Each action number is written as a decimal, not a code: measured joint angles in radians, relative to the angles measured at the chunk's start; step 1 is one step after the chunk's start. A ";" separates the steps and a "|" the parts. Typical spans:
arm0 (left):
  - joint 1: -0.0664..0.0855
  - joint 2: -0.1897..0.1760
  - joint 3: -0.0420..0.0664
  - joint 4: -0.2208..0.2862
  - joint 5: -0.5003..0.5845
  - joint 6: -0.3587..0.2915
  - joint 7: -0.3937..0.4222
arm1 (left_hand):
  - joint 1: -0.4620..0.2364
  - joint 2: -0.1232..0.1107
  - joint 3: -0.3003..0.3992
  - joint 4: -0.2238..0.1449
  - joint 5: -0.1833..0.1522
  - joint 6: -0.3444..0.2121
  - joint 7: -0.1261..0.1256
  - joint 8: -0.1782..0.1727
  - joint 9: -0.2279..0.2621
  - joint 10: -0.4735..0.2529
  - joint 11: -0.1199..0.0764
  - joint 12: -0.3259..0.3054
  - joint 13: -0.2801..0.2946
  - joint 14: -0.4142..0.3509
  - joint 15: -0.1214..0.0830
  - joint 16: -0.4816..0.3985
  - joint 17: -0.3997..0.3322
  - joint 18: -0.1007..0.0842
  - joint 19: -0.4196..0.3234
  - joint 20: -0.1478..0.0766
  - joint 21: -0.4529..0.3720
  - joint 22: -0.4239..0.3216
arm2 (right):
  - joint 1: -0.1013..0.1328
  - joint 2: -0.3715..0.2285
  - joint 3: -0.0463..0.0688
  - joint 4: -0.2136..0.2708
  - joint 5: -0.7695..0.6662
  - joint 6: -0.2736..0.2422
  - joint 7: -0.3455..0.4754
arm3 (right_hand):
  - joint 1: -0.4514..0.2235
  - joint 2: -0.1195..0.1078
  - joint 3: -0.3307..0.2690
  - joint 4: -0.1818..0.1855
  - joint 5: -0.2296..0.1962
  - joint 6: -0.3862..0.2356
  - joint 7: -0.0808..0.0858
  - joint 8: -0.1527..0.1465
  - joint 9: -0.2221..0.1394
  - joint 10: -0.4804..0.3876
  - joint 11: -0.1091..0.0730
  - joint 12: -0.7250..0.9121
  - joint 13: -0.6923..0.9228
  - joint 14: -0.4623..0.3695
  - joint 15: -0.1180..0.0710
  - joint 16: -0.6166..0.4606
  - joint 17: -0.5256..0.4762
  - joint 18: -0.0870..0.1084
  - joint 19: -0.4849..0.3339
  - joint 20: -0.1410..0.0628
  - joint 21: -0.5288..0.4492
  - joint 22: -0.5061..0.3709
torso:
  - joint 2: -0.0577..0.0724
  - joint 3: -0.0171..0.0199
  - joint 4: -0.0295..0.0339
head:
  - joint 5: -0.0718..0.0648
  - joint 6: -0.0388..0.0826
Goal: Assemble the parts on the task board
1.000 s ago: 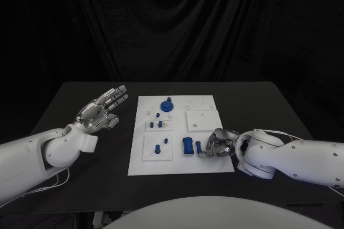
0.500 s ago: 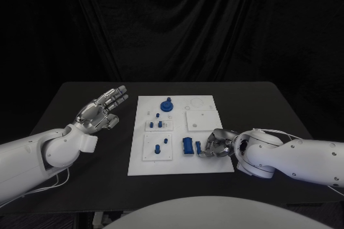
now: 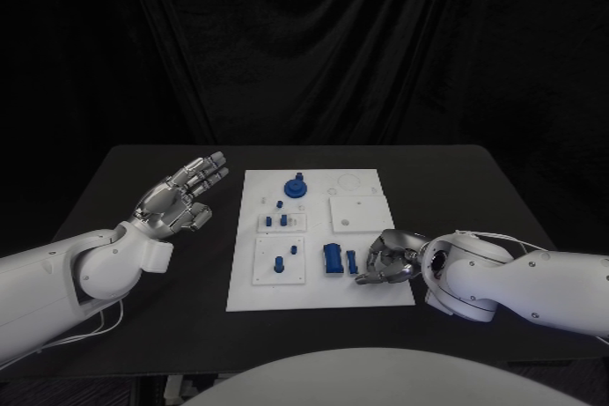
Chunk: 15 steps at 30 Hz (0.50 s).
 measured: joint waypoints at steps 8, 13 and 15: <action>0.002 -0.023 0.000 0.055 0.000 -0.021 0.033 | -0.004 -0.001 -0.005 0.022 -0.020 0.003 0.003 0.004 0.001 0.004 0.011 0.011 0.001 0.001 0.007 0.000 0.000 0.000 0.000 0.004 0.000 0.000 | 0.073 -0.034 0.001 0.011 0.090 -0.158 0.182 | -0.232 0.117 -0.051 0.002 0.147 -0.064 0.023 -0.012 -0.014 0.001 0.024 -0.051 0.001 -0.019 0.022 -0.158 -0.129 0.049 -0.138 0.020 -0.301 0.000 | -0.001 -0.0001 -0.0017 | 0.001 0.000; 0.013 -0.031 -0.001 0.080 0.000 -0.044 0.055 | -0.025 -0.003 -0.020 0.051 -0.041 -0.008 -0.001 0.004 0.000 0.004 0.011 0.010 0.001 0.001 0.006 0.000 0.000 0.000 0.000 0.004 0.000 0.000 | 0.117 -0.030 -0.001 -0.010 0.272 -0.202 0.352 | -0.222 0.212 -0.102 0.000 0.244 -0.154 0.096 -0.089 -0.124 -0.528 0.104 -0.522 -0.275 -0.368 0.106 -0.608 -0.643 0.103 -0.442 0.090 -0.811 -0.121 | -0.010 -0.0012 -0.0072 | 0.012 0.000; 0.020 -0.032 0.000 0.088 0.000 -0.056 0.065 | -0.034 -0.005 -0.027 0.057 -0.051 -0.015 -0.001 0.004 -0.002 -0.003 0.004 0.004 0.000 0.000 0.006 0.000 0.000 0.000 0.003 -0.001 0.000 0.000 | 0.130 -0.021 -0.002 -0.027 0.369 -0.201 0.428 | -0.205 0.234 -0.123 -0.001 0.245 -0.207 0.150 -0.136 -0.188 -0.735 0.171 -0.721 -0.413 -0.537 0.176 -0.769 -0.735 0.096 -0.566 0.133 -0.948 -0.203 | -0.018 -0.0013 -0.0113 | 0.018 0.000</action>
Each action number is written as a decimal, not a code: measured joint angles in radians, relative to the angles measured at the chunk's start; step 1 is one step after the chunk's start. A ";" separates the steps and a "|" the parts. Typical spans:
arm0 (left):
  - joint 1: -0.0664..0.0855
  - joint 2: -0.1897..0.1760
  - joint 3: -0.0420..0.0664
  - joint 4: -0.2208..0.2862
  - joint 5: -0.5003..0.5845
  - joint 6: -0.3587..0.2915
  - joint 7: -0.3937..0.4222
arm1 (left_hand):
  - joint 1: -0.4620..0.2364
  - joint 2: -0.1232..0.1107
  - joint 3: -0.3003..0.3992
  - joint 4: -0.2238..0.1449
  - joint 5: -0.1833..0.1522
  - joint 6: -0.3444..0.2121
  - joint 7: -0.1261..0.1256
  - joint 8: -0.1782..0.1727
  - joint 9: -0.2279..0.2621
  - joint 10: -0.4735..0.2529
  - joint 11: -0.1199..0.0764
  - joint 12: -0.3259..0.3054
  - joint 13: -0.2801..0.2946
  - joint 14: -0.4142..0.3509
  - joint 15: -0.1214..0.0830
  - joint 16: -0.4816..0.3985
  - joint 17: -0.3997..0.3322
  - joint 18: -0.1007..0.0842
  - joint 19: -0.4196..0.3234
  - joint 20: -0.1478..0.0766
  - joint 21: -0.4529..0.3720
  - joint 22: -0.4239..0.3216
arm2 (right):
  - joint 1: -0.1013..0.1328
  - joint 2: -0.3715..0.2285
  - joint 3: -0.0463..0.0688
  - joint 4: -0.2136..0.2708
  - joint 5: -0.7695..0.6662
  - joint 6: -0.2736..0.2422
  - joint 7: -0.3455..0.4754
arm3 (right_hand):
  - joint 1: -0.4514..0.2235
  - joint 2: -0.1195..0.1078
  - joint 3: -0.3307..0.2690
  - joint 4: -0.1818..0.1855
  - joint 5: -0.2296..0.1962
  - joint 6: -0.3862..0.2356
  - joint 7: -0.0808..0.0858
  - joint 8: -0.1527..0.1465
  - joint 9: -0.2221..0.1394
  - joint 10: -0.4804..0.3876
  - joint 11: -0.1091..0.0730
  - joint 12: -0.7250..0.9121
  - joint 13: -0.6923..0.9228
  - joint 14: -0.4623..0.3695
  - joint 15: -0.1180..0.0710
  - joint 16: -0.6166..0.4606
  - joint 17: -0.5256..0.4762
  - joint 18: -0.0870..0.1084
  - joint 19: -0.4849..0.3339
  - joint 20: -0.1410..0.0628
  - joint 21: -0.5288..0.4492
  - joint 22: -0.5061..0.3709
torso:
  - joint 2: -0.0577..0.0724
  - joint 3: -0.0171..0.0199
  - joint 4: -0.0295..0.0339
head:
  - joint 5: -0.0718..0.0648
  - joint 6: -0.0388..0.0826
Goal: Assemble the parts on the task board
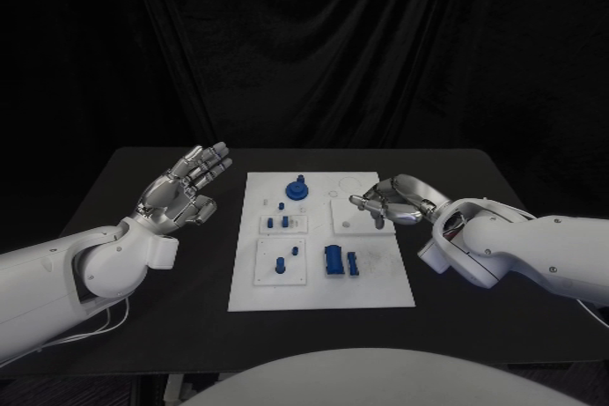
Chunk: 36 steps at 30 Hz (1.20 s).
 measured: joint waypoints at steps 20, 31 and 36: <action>0.015 0.117 0.001 -0.045 -0.031 -0.102 0.035 | -0.037 -0.011 -0.069 0.140 -0.149 -0.136 -0.183 -0.051 -0.017 -0.064 -0.205 -0.078 -0.017 0.000 -0.178 0.000 0.000 0.000 -0.003 -0.155 -0.001 0.000 | -0.009 0.051 -0.013 -0.115 0.525 0.191 0.478 | -0.016 0.130 -0.264 -0.012 -0.111 -0.448 -0.202 -0.338 -0.628 -0.700 -0.055 -0.616 -0.822 -0.900 0.096 -0.642 -0.554 -0.049 -0.865 0.121 -0.342 -0.993 | -0.105 0.0100 -0.0485 | 0.057 0.000; 0.008 0.119 0.023 -0.033 -0.033 -0.139 0.024 | -0.400 -0.104 0.011 0.088 -0.244 -0.192 -0.129 -0.073 -0.035 -0.068 -0.142 -0.096 -0.022 0.000 -0.168 0.000 0.000 0.000 -0.449 -0.167 -0.529 -0.327 | -0.028 0.096 0.045 -0.132 0.545 0.160 0.477 | -0.884 -0.065 0.042 -0.285 -0.295 -0.720 -0.166 -0.429 -0.696 -0.729 -0.114 -0.844 -0.894 -0.930 -0.065 -0.742 -0.572 -0.151 -0.901 -0.132 -0.356 -1.103 | -0.094 0.0135 -0.0500 | 0.059 0.038; -0.004 0.130 0.053 -0.017 -0.042 -0.219 0.012 | -0.531 -0.137 0.041 0.047 -0.277 -0.241 -0.121 -0.073 -0.036 -0.069 -0.136 -0.098 -0.023 0.000 -0.161 0.000 0.000 0.000 -0.637 -0.167 -0.721 -0.508 | -0.059 0.162 0.124 -0.158 0.599 0.079 0.481 | -1.013 -0.067 0.045 -0.285 -0.295 -0.720 -0.166 -0.429 -0.696 -0.729 -0.114 -0.844 -0.894 -0.930 -0.065 -0.742 -0.572 -0.151 -0.901 -0.132 -0.356 -1.103 | -0.076 0.0210 -0.0551 | 0.064 0.094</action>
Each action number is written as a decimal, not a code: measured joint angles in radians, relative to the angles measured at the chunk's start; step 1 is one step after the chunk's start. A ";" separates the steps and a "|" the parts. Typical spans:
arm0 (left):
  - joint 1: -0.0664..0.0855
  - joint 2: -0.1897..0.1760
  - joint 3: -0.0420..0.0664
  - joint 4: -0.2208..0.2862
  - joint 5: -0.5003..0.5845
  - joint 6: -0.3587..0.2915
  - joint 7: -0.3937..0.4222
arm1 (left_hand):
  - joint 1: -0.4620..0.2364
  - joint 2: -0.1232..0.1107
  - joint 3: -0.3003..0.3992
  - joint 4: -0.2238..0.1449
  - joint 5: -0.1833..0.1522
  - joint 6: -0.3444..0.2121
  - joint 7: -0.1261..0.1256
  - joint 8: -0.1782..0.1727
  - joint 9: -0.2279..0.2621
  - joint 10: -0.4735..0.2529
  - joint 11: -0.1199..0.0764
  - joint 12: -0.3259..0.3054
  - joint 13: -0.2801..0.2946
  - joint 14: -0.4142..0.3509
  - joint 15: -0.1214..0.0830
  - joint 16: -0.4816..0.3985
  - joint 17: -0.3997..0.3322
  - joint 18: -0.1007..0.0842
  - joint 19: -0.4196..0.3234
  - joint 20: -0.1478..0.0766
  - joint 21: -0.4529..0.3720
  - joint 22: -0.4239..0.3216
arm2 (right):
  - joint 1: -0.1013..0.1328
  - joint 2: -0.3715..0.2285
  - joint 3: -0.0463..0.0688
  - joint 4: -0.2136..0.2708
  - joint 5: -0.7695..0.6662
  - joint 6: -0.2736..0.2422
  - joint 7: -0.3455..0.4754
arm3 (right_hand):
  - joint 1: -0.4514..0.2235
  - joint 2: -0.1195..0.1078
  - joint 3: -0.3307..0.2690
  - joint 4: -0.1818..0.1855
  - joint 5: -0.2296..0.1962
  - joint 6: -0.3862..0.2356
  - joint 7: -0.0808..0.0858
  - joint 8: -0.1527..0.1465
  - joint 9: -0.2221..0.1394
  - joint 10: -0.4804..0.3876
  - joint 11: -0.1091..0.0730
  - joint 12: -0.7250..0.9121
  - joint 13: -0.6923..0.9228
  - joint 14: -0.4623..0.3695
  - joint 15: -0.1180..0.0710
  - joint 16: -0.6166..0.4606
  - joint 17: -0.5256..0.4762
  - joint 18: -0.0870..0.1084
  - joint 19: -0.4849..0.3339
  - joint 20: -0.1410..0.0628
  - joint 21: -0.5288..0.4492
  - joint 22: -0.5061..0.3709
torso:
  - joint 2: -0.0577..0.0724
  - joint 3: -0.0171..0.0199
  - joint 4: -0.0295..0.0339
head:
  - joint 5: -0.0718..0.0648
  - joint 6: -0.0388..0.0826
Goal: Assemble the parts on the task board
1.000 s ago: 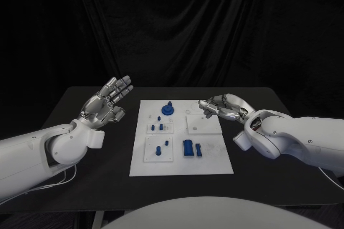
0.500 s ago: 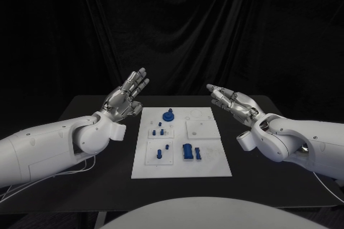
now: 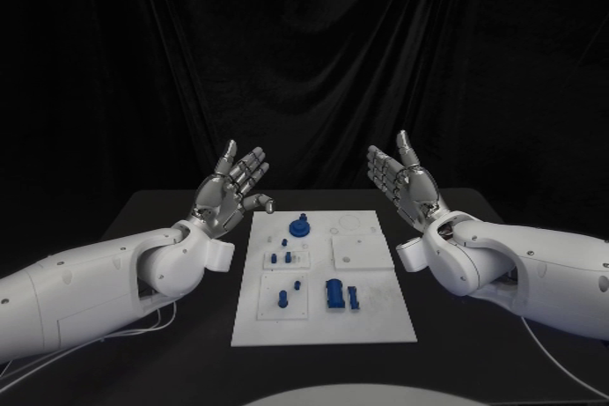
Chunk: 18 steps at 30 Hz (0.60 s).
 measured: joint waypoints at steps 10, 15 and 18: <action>-0.030 0.026 0.073 0.043 -0.037 -0.287 -0.044 | -0.200 -0.052 0.066 -0.031 -0.053 -0.031 0.006 -0.004 -0.002 -0.001 0.005 0.000 -0.001 0.000 0.000 0.000 0.000 0.000 -0.289 0.000 -0.293 -0.277 | -0.048 0.093 0.104 -0.043 0.144 -0.208 0.016 | -0.006 -0.001 0.000 0.000 0.000 0.000 0.000 0.000 0.000 0.000 0.000 0.000 0.000 0.000 0.000 0.000 0.000 0.000 0.000 0.000 0.000 0.000 | 0.051 0.0212 -0.0144 | 0.012 0.137; -0.045 0.039 0.109 0.064 -0.059 -0.445 -0.068 | -0.265 -0.101 0.096 -0.035 -0.100 -0.037 0.005 -0.004 -0.002 -0.001 0.005 0.000 -0.001 0.000 0.000 0.000 0.000 0.000 -0.386 0.000 -0.393 -0.372 | -0.051 0.099 0.109 -0.046 0.181 -0.260 0.020 | -0.006 -0.001 0.000 0.000 0.000 0.000 0.000 0.000 0.000 0.000 0.000 0.000 0.000 0.000 0.000 0.000 0.000 0.000 0.000 0.000 0.000 0.000 | 0.067 0.0279 -0.0193 | 0.015 0.170; -0.053 0.046 0.127 0.075 -0.072 -0.540 -0.083 | -0.301 -0.122 0.103 -0.034 -0.118 -0.038 0.006 -0.004 -0.002 -0.001 0.005 0.000 -0.001 0.000 0.000 0.000 0.000 0.000 -0.440 0.000 -0.447 -0.423 | -0.051 0.099 0.109 -0.047 0.193 -0.276 0.022 | -0.006 -0.001 0.000 0.000 0.000 0.000 0.000 0.000 0.000 0.000 0.000 0.000 0.000 0.000 0.000 0.000 0.000 0.000 0.000 0.000 0.000 0.000 | 0.072 0.0298 -0.0207 | 0.015 0.176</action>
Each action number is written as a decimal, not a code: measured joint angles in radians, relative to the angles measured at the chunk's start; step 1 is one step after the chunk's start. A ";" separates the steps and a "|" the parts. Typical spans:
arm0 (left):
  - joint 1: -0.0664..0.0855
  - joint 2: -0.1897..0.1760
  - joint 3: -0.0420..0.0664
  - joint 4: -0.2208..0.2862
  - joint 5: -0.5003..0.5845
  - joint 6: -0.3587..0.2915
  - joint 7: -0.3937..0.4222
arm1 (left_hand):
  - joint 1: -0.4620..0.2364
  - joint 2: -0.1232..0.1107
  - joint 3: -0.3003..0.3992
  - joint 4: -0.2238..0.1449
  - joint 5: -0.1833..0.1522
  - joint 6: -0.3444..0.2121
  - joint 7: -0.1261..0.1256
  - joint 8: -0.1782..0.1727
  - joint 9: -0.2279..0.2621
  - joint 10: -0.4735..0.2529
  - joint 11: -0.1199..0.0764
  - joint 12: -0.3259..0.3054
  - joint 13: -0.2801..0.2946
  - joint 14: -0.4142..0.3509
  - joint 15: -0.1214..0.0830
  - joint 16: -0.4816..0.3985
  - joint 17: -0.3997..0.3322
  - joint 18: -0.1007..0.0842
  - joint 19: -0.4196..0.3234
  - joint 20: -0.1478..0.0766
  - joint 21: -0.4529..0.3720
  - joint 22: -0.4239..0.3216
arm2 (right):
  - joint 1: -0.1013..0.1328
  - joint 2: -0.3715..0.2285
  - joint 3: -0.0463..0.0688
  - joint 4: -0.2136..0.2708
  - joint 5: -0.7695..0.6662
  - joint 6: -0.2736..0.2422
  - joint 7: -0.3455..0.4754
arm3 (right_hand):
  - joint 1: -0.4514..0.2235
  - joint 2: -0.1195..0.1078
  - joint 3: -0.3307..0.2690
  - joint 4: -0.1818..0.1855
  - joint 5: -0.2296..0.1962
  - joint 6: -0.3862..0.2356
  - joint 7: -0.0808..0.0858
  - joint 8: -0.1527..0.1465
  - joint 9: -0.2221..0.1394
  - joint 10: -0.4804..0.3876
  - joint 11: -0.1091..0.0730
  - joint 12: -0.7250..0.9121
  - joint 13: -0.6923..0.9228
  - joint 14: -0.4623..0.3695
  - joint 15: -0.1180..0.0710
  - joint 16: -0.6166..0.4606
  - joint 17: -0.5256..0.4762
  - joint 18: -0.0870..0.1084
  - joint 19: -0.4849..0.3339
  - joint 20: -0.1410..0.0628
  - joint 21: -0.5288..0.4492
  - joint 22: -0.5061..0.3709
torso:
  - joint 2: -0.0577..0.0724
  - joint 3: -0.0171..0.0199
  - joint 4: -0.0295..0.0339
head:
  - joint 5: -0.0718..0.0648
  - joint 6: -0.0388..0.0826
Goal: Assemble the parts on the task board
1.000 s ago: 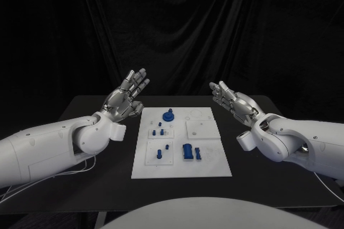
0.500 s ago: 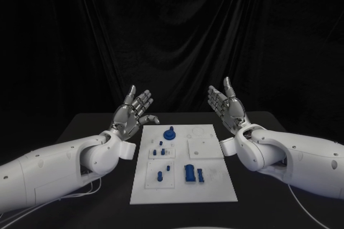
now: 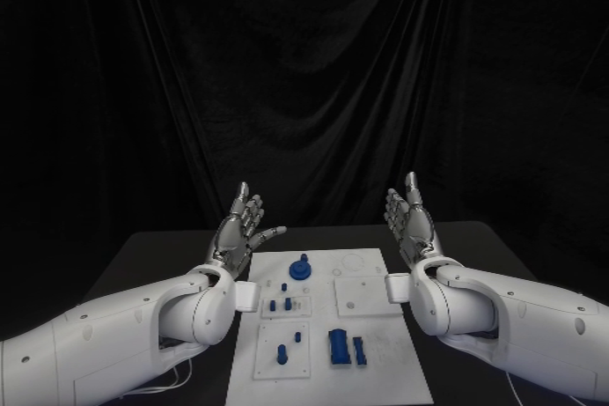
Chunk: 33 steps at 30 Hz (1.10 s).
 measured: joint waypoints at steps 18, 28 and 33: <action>-0.013 0.011 0.031 0.021 -0.046 -0.278 -0.051 | -0.143 -0.028 0.012 -0.001 -0.021 0.000 0.000 0.000 0.000 -0.004 0.003 0.000 0.000 0.000 0.000 0.000 0.001 0.000 -0.209 0.001 -0.213 -0.201 | 0.000 0.000 0.000 0.000 0.024 -0.030 0.005 | 0.000 0.000 0.000 0.000 0.000 0.000 0.000 0.000 0.000 0.000 0.000 0.000 0.000 0.000 0.000 0.000 0.000 0.000 0.000 0.000 0.000 0.000 | 0.005 0.0018 -0.0012 | 0.000 0.002; -0.013 0.011 0.031 0.021 -0.050 -0.297 -0.056 | -0.271 -0.029 0.015 -0.004 -0.021 0.000 0.000 0.000 0.000 -0.004 0.003 0.000 0.001 0.000 0.000 0.000 0.000 0.000 -0.369 -0.001 -0.374 -0.353 | 0.000 0.000 0.000 0.000 0.026 -0.032 0.005 | 0.000 0.000 0.000 0.000 0.000 0.000 0.000 0.000 0.000 0.000 0.000 0.000 0.000 0.000 0.000 0.000 0.000 0.000 0.000 0.000 0.000 0.000 | 0.005 0.0018 -0.0012 | 0.000 0.002; -0.013 0.011 0.031 0.021 -0.051 -0.300 -0.057 | -0.271 -0.029 0.015 -0.004 -0.021 0.000 0.000 0.000 0.001 -0.004 0.003 0.000 0.001 0.000 0.000 0.000 0.000 0.000 -0.388 0.000 -0.396 -0.375 | 0.000 0.000 0.000 0.000 0.027 -0.033 0.006 | 0.000 0.000 0.000 0.000 0.000 0.000 0.000 0.000 0.000 0.000 0.000 0.001 0.000 0.000 0.000 0.000 0.000 0.000 0.000 0.000 0.000 0.000 | 0.005 0.0018 -0.0013 | 0.000 0.002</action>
